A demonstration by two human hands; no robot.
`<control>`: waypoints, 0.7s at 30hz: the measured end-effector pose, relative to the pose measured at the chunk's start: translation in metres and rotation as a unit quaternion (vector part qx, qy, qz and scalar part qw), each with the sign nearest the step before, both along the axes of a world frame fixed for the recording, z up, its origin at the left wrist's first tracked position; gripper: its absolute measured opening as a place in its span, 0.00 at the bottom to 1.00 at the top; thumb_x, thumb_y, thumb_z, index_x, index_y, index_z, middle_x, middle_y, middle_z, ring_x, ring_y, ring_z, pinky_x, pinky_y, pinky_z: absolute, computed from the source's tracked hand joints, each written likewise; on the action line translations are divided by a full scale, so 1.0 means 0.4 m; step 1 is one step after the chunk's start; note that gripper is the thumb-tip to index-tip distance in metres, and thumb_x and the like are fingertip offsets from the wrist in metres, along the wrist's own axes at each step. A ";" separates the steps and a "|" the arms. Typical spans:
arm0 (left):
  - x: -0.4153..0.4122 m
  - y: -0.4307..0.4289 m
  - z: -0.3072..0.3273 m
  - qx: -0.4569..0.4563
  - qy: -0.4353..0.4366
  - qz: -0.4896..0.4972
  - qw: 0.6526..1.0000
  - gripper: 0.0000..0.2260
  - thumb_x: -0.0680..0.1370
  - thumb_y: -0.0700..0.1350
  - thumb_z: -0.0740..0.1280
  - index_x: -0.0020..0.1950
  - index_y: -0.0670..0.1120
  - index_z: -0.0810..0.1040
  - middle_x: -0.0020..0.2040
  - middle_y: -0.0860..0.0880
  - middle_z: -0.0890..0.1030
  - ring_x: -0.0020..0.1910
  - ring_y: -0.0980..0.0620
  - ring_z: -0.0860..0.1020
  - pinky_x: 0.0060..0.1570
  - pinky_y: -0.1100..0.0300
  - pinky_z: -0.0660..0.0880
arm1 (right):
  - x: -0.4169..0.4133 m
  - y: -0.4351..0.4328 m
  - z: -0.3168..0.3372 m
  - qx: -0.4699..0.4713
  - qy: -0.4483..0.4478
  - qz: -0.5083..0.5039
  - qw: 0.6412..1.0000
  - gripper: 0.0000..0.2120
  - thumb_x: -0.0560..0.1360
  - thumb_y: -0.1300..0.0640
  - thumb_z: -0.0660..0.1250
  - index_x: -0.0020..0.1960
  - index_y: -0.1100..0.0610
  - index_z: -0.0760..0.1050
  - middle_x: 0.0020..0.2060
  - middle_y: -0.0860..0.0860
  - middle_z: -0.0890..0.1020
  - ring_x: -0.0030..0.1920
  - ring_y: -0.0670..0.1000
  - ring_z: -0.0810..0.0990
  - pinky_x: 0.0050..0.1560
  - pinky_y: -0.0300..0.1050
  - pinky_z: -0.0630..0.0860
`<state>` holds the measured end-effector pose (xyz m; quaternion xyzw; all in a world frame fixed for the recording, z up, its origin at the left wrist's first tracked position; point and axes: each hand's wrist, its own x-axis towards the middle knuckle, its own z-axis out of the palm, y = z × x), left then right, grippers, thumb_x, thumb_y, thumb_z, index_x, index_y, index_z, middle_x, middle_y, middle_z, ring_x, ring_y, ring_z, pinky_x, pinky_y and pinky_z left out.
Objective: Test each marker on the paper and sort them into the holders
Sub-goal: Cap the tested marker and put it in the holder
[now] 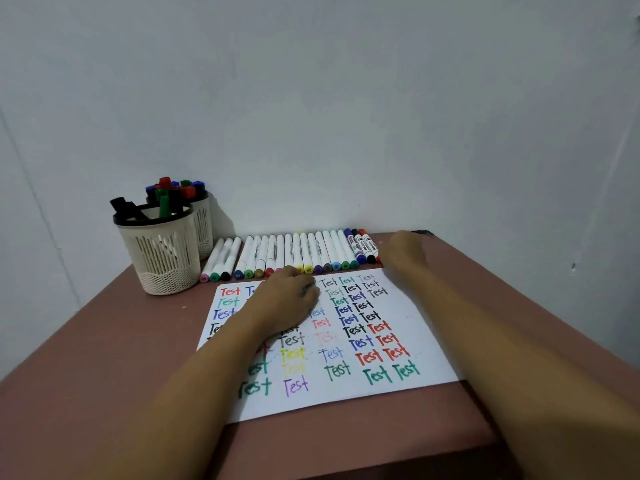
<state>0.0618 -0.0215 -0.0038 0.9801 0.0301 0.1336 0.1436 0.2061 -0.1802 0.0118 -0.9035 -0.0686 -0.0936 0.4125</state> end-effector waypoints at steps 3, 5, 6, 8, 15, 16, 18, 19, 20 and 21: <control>-0.002 -0.003 0.002 0.002 0.005 0.000 1.000 0.18 0.81 0.51 0.55 0.67 0.47 0.72 0.67 0.46 0.69 0.66 0.48 0.67 0.63 0.58 0.64 | 0.000 0.013 -0.006 -0.033 0.028 -0.005 0.999 0.10 0.78 0.61 0.58 0.39 0.60 0.70 0.39 0.54 0.77 0.39 0.53 0.76 0.35 0.44 0.70; -0.004 -0.005 0.003 0.003 0.007 0.000 1.000 0.18 0.81 0.51 0.55 0.67 0.46 0.72 0.67 0.46 0.69 0.66 0.48 0.67 0.63 0.58 0.65 | -0.004 0.015 -0.002 -0.063 0.026 -0.016 0.998 0.06 0.78 0.63 0.59 0.42 0.61 0.70 0.40 0.55 0.75 0.39 0.53 0.74 0.33 0.43 0.68; -0.005 -0.005 0.002 0.003 0.009 0.000 1.000 0.18 0.81 0.51 0.55 0.67 0.46 0.72 0.67 0.45 0.69 0.66 0.47 0.67 0.63 0.57 0.65 | -0.004 0.016 -0.001 -0.069 0.025 -0.021 0.997 0.05 0.78 0.64 0.59 0.43 0.61 0.70 0.39 0.55 0.74 0.37 0.52 0.73 0.31 0.43 0.66; -0.008 -0.002 0.001 0.001 0.010 0.000 1.000 0.18 0.81 0.52 0.55 0.67 0.47 0.72 0.67 0.46 0.69 0.65 0.47 0.68 0.62 0.57 0.65 | -0.006 0.018 -0.002 -0.057 0.020 -0.032 0.998 0.06 0.78 0.65 0.58 0.42 0.61 0.69 0.38 0.55 0.73 0.36 0.52 0.72 0.31 0.43 0.67; -0.004 0.006 0.000 -0.001 -0.079 0.022 0.997 0.18 0.81 0.48 0.55 0.70 0.47 0.68 0.67 0.45 0.71 0.65 0.46 0.69 0.60 0.55 0.68 | -0.052 -0.010 0.022 0.086 -0.057 -0.065 0.993 0.11 0.79 0.60 0.57 0.56 0.65 0.72 0.48 0.57 0.77 0.43 0.54 0.71 0.42 0.44 0.67; -0.004 0.004 0.002 0.001 -0.095 0.021 0.995 0.18 0.81 0.48 0.55 0.70 0.46 0.68 0.67 0.45 0.70 0.65 0.46 0.68 0.60 0.55 0.68 | -0.067 -0.019 0.031 0.105 -0.069 -0.050 0.991 0.11 0.79 0.60 0.58 0.56 0.65 0.73 0.48 0.57 0.78 0.43 0.53 0.72 0.41 0.43 0.66; -0.007 -0.001 0.006 0.002 -0.124 0.008 0.992 0.19 0.81 0.47 0.56 0.71 0.45 0.66 0.68 0.45 0.70 0.66 0.47 0.68 0.60 0.55 0.67 | -0.099 -0.033 0.047 0.158 -0.070 -0.017 0.985 0.09 0.78 0.58 0.60 0.53 0.63 0.75 0.44 0.54 0.78 0.40 0.50 0.72 0.36 0.42 0.66; -0.008 -0.005 0.008 0.000 -0.139 -0.002 0.990 0.19 0.81 0.46 0.57 0.72 0.44 0.66 0.68 0.44 0.69 0.66 0.47 0.68 0.60 0.56 0.67 | -0.115 -0.039 0.053 0.191 -0.060 0.001 0.980 0.08 0.77 0.58 0.60 0.50 0.61 0.75 0.41 0.53 0.77 0.38 0.49 0.72 0.33 0.42 0.66; -0.011 -0.010 0.011 -0.002 -0.151 -0.013 0.988 0.20 0.81 0.46 0.58 0.72 0.44 0.65 0.69 0.44 0.69 0.66 0.46 0.68 0.60 0.56 0.66 | -0.133 -0.046 0.058 0.224 -0.047 0.018 0.973 0.07 0.77 0.58 0.61 0.46 0.61 0.75 0.38 0.52 0.77 0.36 0.49 0.71 0.32 0.41 0.65; -0.015 -0.017 0.014 -0.003 -0.159 -0.025 0.987 0.20 0.81 0.46 0.58 0.72 0.43 0.64 0.69 0.43 0.68 0.66 0.46 0.67 0.60 0.58 0.66 | -0.152 -0.052 0.062 0.247 -0.035 0.030 0.968 0.08 0.76 0.58 0.61 0.41 0.60 0.74 0.34 0.52 0.75 0.33 0.49 0.70 0.31 0.41 0.64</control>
